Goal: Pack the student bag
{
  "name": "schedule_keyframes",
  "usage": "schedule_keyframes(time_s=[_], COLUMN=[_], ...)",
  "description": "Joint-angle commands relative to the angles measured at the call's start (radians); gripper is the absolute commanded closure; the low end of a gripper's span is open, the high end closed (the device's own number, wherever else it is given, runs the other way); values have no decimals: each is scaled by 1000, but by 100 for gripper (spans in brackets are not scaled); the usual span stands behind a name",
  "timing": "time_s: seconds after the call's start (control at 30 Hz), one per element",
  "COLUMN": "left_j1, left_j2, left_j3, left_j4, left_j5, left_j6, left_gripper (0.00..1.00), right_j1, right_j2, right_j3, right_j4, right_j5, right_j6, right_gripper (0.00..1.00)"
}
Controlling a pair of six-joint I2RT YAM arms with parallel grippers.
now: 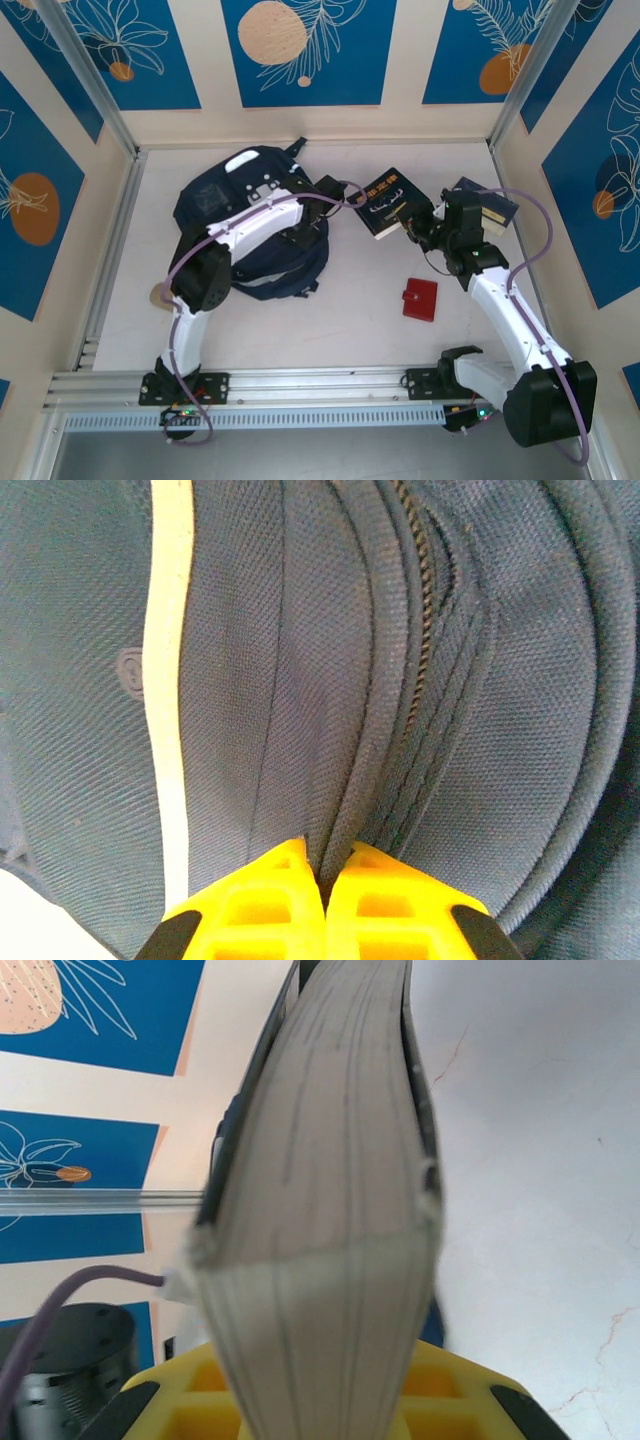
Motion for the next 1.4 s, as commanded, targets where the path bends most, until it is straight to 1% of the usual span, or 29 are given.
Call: schedule_keyframes(time_s=[0.0,0.07,0.13,0.33,0.47,0.67,0.77,0.9,1.1,1.23,1.37], left_j1=[-7,-9,-8,-8,-8,-8,-8,-8,-9,-8,-8], left_j2=[-115,-150,-187,-277,-299,-284,-284,-306,-352,-373,-389], left_j3=[69,75,73,65,69,96,96,97,92,85,74], left_j4=[-47,-41,-14,139,228,244,243,236,237,239,251], left_j5=[-178,-216,-231,-216,-162,-131,-110,-89,-73,-60,-53], left_j6=[-25,-24,-18,-24,-34,-46,-54,-80,-85,-88,-88], left_gripper=[100,100,100,100,100,100,100,100,100,100,100], right_j1=[-9,-15,-18,8,76,186,207,222,255,308,369], right_j2=[-51,-64,-76,-91,-98,-89,-39,60,253,361,487], right_j3=[16,16,11,6,-4,-30,-46,-74,-27,19,92], right_j4=[4,-19,-23,-52,-16,90,164,342,535,633,593], right_j5=[12,12,-1,-33,-66,-92,-130,-196,-268,-258,-175], right_j6=[-57,-83,-107,-155,-157,-147,-108,-15,79,109,104], right_gripper=[94,94,94,94,94,94,94,94,94,94,94])
